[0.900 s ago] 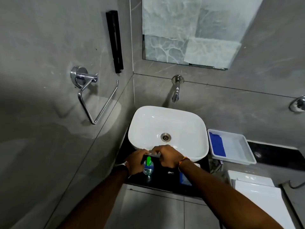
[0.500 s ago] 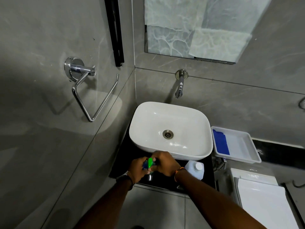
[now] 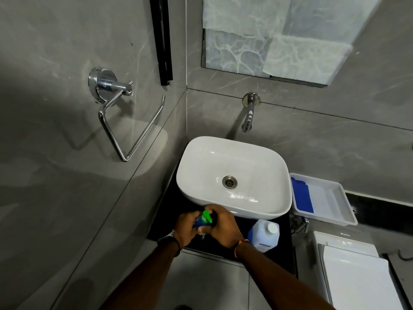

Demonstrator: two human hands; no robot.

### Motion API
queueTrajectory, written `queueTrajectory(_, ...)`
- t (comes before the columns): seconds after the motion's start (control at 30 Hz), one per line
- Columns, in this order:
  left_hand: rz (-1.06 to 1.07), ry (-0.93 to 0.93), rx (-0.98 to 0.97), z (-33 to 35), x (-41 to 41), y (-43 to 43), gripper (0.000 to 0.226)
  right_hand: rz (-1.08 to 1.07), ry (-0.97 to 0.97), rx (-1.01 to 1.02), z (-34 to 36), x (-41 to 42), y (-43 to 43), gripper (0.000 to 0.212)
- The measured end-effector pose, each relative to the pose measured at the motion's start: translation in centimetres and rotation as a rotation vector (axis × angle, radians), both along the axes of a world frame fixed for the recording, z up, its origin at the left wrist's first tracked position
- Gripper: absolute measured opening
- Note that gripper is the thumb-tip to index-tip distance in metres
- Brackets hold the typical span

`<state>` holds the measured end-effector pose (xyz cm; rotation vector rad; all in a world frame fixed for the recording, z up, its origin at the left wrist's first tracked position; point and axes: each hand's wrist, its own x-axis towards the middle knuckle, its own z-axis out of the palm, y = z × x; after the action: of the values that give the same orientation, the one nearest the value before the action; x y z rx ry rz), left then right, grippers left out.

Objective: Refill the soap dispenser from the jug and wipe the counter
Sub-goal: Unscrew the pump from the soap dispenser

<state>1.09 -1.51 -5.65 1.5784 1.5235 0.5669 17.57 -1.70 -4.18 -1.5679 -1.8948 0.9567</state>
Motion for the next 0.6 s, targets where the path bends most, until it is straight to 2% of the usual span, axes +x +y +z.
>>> queueTrajectory(0.2,0.003,0.008,-0.001,-0.10,0.02,0.10,0.027,-0.110,0.072,-0.044,-0.30,-0.81,0.42,0.029)
queueTrajectory(0.27,0.020,-0.011,-0.001,-0.08,0.16,0.12,0.037,-0.072,0.098,-0.056,-0.25,-0.68,0.62,0.039)
queueTrajectory(0.33,0.011,-0.017,0.003,-0.12,0.23,-0.06,0.039,-0.078,0.134,-0.084,-0.17,-0.55,0.52,0.046)
queueTrajectory(0.47,0.016,-0.041,0.005,-0.16,0.06,-0.20,0.035,-0.187,0.162,-0.109,-0.81,-0.40,0.33,0.043)
queueTrajectory(0.53,0.022,-0.048,-0.006,-0.01,-0.09,-0.07,0.039,-0.166,0.207,-0.093,-0.94,-0.59,0.29,0.030)
queueTrajectory(0.6,0.011,-0.044,-0.005,0.13,-0.29,0.13,0.043,-0.137,0.212,-0.083,-0.68,-0.70,0.15,0.034)
